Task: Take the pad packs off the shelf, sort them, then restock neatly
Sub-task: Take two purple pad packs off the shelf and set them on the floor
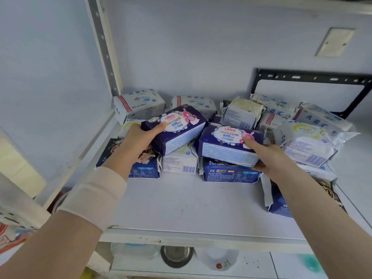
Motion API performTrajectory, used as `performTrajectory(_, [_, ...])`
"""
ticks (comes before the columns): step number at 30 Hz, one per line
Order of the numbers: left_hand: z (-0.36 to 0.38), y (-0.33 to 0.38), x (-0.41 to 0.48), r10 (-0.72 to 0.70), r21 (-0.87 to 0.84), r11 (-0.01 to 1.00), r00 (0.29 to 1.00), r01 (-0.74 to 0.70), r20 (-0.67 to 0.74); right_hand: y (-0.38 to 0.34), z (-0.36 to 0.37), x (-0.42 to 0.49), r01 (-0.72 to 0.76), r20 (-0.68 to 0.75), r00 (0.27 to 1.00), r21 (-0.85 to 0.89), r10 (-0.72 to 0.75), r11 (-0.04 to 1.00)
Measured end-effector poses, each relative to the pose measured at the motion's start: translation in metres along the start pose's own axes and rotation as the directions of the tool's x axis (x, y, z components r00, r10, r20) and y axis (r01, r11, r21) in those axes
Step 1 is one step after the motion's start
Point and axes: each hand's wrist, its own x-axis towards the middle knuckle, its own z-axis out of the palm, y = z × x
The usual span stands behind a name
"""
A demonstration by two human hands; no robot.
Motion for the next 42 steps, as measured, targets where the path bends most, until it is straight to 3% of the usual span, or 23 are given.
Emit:
performTrajectory(4, [0.0,-0.002,-0.003,0.011,-0.155,0.988,0.999,-0.005,0.042,-0.001,-0.005,-0.005,0.001,0.059,0.998,0.067,-0.005,0.998])
performTrajectory(8, [0.0,-0.002,-0.007,0.029,-0.201,0.979,0.999,-0.02,0.04,-0.001,-0.008,-0.009,-0.036,0.121,0.993,0.178,0.014,0.983])
performTrajectory(16, [-0.005,0.004,-0.026,0.079,-0.417,0.904,0.996,-0.091,-0.046,0.008,-0.011,-0.022,-0.011,0.141,0.99,0.289,-0.031,0.957])
performTrajectory(22, [-0.018,0.004,-0.051,0.168,-0.427,0.883,0.981,-0.194,-0.099,0.022,-0.024,-0.05,0.032,0.205,0.971,0.412,-0.127,0.911])
performTrajectory(29, [-0.02,0.002,-0.11,0.253,-0.439,0.85,0.956,-0.293,-0.15,0.051,-0.058,-0.099,0.068,0.268,0.949,0.337,-0.165,0.939])
performTrajectory(32, [-0.021,-0.004,-0.139,0.275,-0.416,0.847,0.942,-0.331,-0.19,0.065,-0.074,-0.12,0.071,0.291,0.937,0.379,-0.191,0.923])
performTrajectory(42, [-0.009,-0.056,-0.233,0.261,-0.301,0.903,0.948,-0.307,-0.182,0.15,-0.12,-0.182,0.088,0.425,0.868,0.375,-0.255,0.923])
